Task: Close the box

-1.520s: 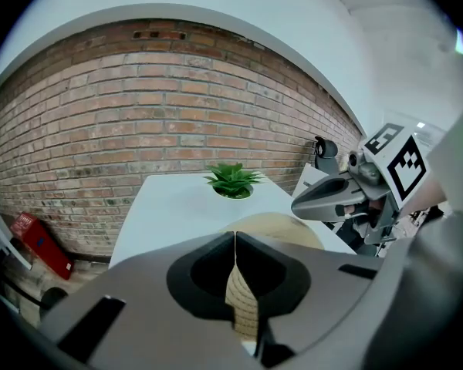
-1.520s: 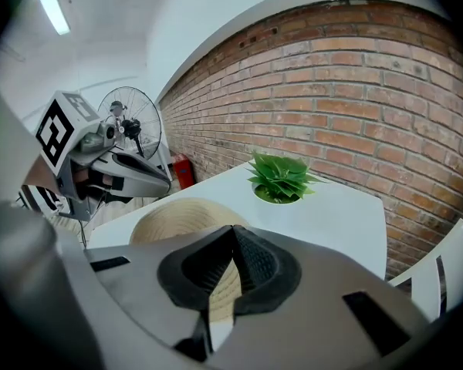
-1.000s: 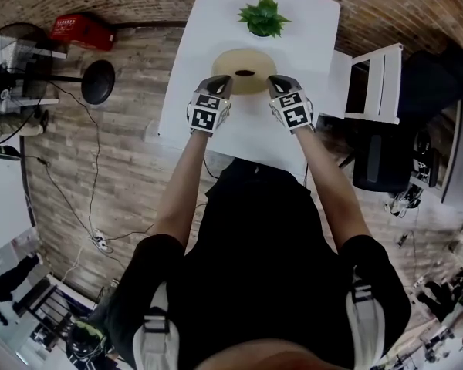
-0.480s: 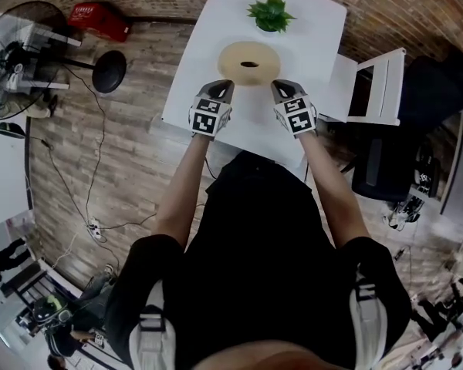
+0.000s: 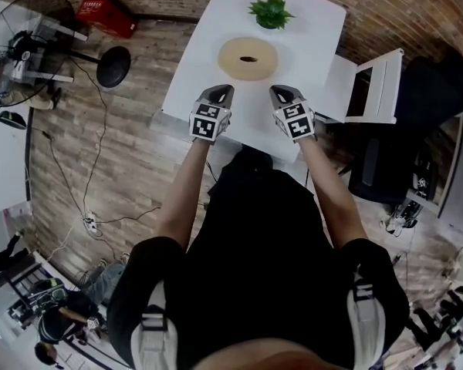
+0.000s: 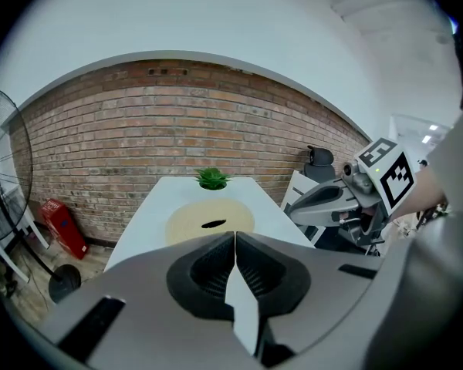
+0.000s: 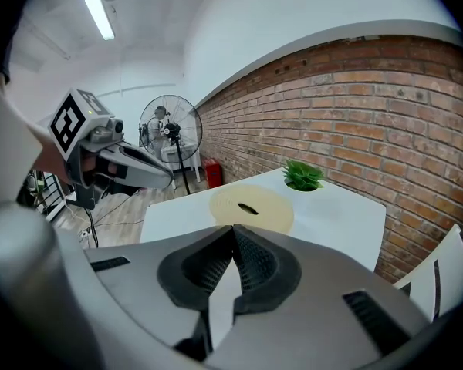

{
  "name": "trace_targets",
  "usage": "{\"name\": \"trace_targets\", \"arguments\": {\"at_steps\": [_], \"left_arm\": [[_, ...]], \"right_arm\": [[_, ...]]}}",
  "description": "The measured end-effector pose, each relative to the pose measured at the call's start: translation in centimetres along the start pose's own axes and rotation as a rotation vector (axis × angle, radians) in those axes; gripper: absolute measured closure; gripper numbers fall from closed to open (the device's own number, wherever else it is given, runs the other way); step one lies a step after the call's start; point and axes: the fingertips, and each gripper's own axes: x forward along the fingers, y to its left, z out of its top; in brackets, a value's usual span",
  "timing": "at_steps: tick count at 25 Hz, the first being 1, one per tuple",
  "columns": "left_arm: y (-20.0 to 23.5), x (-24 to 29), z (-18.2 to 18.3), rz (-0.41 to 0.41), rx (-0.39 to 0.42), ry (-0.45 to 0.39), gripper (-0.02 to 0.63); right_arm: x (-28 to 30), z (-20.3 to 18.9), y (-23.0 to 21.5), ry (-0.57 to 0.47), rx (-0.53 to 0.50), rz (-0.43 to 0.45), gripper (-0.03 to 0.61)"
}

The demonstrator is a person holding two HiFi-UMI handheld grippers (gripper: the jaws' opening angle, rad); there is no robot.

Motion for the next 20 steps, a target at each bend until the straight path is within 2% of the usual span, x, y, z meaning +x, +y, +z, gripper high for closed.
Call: {"name": "trace_targets", "arguments": {"at_steps": [20], "left_arm": [[-3.5,-2.7,-1.8,0.045,-0.034,-0.023,0.589]], "right_arm": [[-3.0,-1.4,0.3,-0.021,-0.01,-0.001,0.58]]}}
